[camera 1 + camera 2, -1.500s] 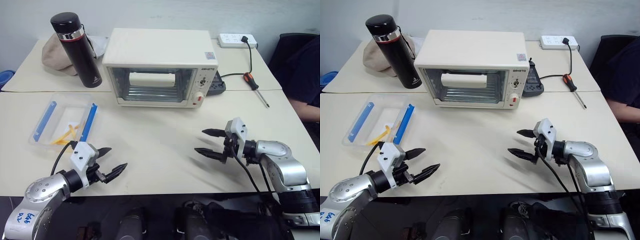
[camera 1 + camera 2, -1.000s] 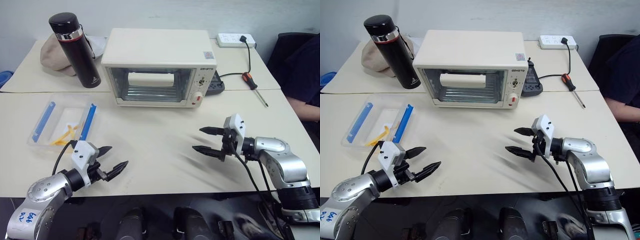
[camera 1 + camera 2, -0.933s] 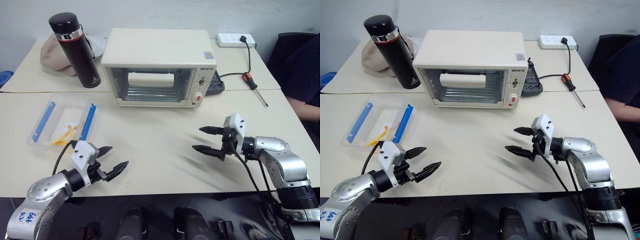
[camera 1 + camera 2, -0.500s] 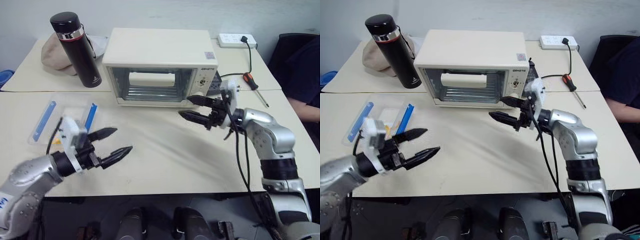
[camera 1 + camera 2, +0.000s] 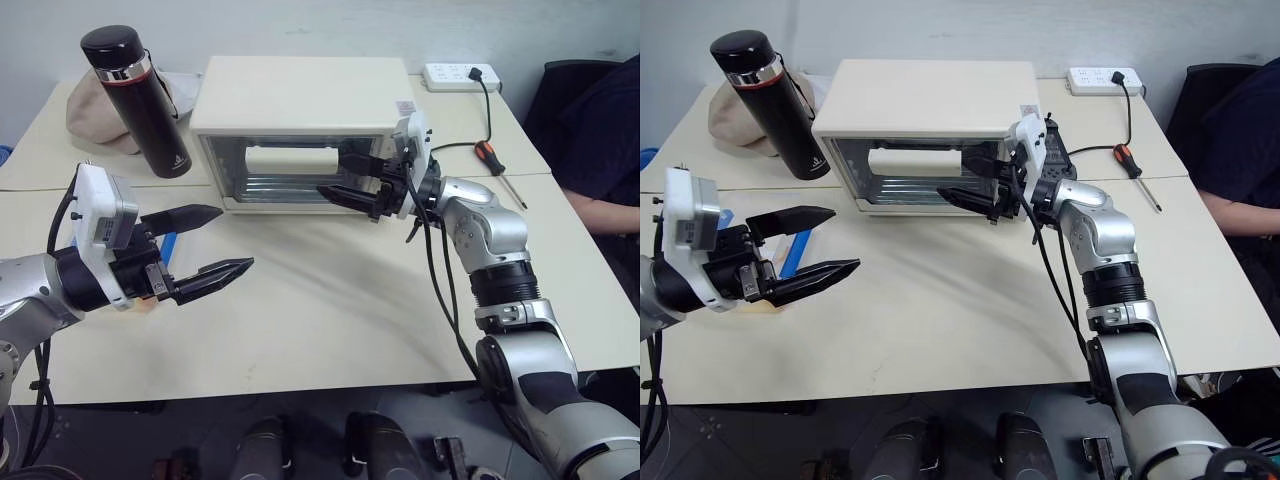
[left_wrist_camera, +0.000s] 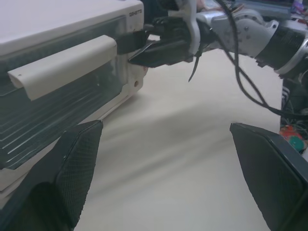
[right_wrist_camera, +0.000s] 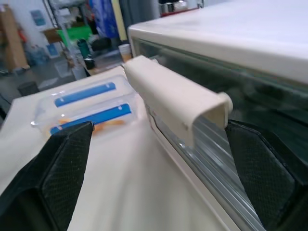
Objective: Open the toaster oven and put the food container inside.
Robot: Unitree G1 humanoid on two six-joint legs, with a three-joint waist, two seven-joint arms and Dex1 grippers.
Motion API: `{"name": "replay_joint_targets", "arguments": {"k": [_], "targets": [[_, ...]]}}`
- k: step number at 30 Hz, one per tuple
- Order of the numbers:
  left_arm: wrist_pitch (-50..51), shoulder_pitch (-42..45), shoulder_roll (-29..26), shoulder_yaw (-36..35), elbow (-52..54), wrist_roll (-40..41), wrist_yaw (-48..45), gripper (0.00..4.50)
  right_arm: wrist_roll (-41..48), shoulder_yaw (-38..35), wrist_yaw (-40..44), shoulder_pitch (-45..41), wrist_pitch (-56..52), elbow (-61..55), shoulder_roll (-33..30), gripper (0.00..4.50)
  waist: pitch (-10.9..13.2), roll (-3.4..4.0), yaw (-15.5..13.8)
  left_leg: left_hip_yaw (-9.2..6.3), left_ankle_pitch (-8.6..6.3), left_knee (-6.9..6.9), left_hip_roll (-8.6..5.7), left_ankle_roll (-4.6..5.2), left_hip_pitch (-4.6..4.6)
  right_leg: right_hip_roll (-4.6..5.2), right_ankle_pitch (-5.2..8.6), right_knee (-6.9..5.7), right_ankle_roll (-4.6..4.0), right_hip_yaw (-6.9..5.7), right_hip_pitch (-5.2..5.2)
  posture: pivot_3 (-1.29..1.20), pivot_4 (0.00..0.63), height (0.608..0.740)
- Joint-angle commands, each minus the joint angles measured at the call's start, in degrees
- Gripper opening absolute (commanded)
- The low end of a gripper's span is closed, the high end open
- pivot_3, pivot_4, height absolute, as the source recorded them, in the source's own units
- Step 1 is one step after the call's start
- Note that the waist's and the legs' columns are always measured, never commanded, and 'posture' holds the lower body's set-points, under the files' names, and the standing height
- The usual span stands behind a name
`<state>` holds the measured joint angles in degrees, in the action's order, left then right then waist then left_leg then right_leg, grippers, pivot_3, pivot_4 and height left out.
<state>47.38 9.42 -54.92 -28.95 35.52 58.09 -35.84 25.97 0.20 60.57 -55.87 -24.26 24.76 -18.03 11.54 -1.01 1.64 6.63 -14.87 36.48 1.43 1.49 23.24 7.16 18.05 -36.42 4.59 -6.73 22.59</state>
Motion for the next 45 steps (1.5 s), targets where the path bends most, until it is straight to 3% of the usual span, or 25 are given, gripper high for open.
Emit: {"name": "replay_joint_targets", "arguments": {"k": [1,7,8,12,17,22,27,33,38,45], "targets": [[-1.8,1.2,-0.5,-0.3,-1.1,-2.0,0.2,4.5,2.7,0.0,3.9,1.0,-1.1,-5.5,0.0,4.48,0.0,0.0,0.0,0.02,0.0,0.0,0.01,0.0,0.0,-0.01,0.0,0.0,0.0,0.03,0.01,0.0,0.15,0.74],[-3.9,12.8,-0.2,6.0,-11.4,-9.2,3.7,4.5,4.2,0.8,6.1,7.8,-4.5,-14.2,-1.3,4.48,0.0,0.0,0.0,0.11,-0.02,0.0,0.1,-0.07,-0.01,-0.12,0.0,-0.03,-0.01,0.15,0.08,0.0,0.15,0.74],[-4.2,15.9,-0.1,7.8,-14.3,-11.2,4.2,4.32,4.4,0.9,5.9,9.0,-5.0,-15.5,-1.4,4.5,0.0,0.0,0.0,0.13,-0.02,-0.01,0.1,-0.07,-0.02,-0.15,0.0,-0.05,-0.01,0.17,0.09,0.0,0.15,0.74],[-8.5,24.6,-0.5,15.1,-23.5,-19.0,0.4,3.23,5.1,1.1,4.1,12.9,-6.5,-19.3,-1.4,4.5,0.0,-0.01,0.0,0.23,-0.05,-0.01,0.17,-0.12,0.0,-0.54,0.0,-0.03,-0.01,0.31,0.15,0.0,0.15,0.74],[-20.0,34.0,-1.1,27.8,-36.2,-31.9,-12.3,1.64,4.9,1.2,0.4,18.6,-7.1,-24.4,-1.3,4.5,0.0,-0.01,-0.1,0.47,-0.06,-0.02,0.23,-0.14,0.02,-0.67,0.0,-0.01,-0.01,0.47,0.29,0.0,0.15,0.74],[-27.3,38.2,-0.2,33.1,-44.4,-38.1,-22.3,0.01,5.8,0.4,-2.6,22.1,-7.9,-28.8,-1.8,4.5,0.0,-0.02,0.0,0.77,-0.07,0.0,0.23,-0.11,0.04,-0.68,0.0,-0.13,-0.01,0.47,0.52,0.0,0.15,0.74],[-31.1,41.3,1.0,35.3,-51.1,-42.3,-28.2,0.01,7.7,-1.1,-4.9,26.0,-10.0,-35.1,-4.0,4.5,0.0,-0.04,0.0,1.07,-0.06,0.17,0.32,-0.09,0.07,-0.7,0.01,-0.54,-0.01,0.61,0.87,0.0,0.15,0.74],[-30.1,40.4,0.9,34.7,-50.1,-42.7,-33.1,0.01,12.6,-6.9,-5.1,32.7,-14.4,-43.7,-12.7,4.5,0.0,-0.06,-0.2,1.07,-0.22,0.61,0.33,0.16,0.27,-0.65,0.0,-0.6,0.03,0.61,0.89,0.0,0.15,0.74],[-25.6,29.2,-3.3,33.1,-38.8,-39.8,-37.7,0.01,21.7,-18.1,0.9,40.7,-19.9,-51.9,-26.5,4.5,0.0,-0.05,-0.1,1.08,-0.31,0.57,0.3,0.26,0.27,-0.56,-0.01,-0.52,0.07,0.77,0.88,0.0,0.15,0.74],[-20.7,18.8,-1.3,31.2,-28.9,-41.9,-29.7,0.01,23.5,-17.1,-0.3,35.1,-19.2,-48.9,-28.8,4.5,0.0,-0.19,-0.2,1.03,-0.38,0.65,0.47,0.17,0.06,-0.44,-0.01,-0.48,-0.03,1.01,0.81,0.0,0.15,0.74]]}}
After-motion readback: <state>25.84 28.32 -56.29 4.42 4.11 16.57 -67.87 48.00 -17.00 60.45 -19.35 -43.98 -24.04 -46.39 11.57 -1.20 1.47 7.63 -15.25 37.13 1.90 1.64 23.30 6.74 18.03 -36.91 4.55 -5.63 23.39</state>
